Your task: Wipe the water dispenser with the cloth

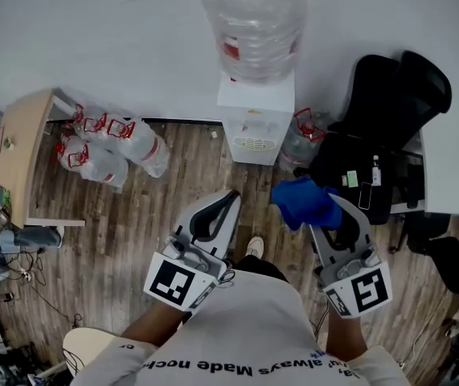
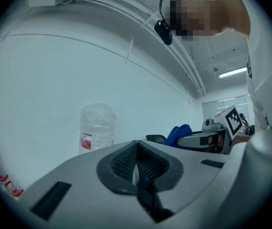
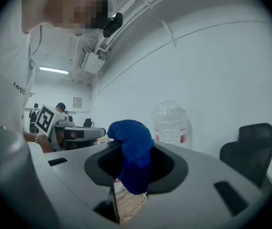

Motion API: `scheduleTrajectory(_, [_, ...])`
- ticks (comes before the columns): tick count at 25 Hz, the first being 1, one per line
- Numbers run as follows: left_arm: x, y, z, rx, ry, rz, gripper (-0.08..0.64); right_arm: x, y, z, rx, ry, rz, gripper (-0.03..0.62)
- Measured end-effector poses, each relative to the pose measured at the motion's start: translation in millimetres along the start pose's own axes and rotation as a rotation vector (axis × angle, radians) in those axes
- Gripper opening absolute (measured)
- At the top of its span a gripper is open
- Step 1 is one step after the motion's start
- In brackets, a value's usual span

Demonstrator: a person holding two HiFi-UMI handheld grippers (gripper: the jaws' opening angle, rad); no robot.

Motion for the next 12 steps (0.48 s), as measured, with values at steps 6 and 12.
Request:
scheduleTrajectory(6, [4,9,-14,-0.023,-0.005,-0.005,0.021,0,16,6,-0.031,0.004,-0.007,0.13])
scheduleTrajectory(12, [5,20,-29,-0.031,-0.018,-0.004,0.021,-4,34,13,-0.042,-0.002,-0.01,0.13])
Point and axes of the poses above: the fingertips, and each gripper's own axes: y forward along the fingers, z to its right, x out of its underside, the point moved 1 cm from there along -y, backward along the fingers, and after that the axes turned 5 degrees about -z, right-handed, at the moved point
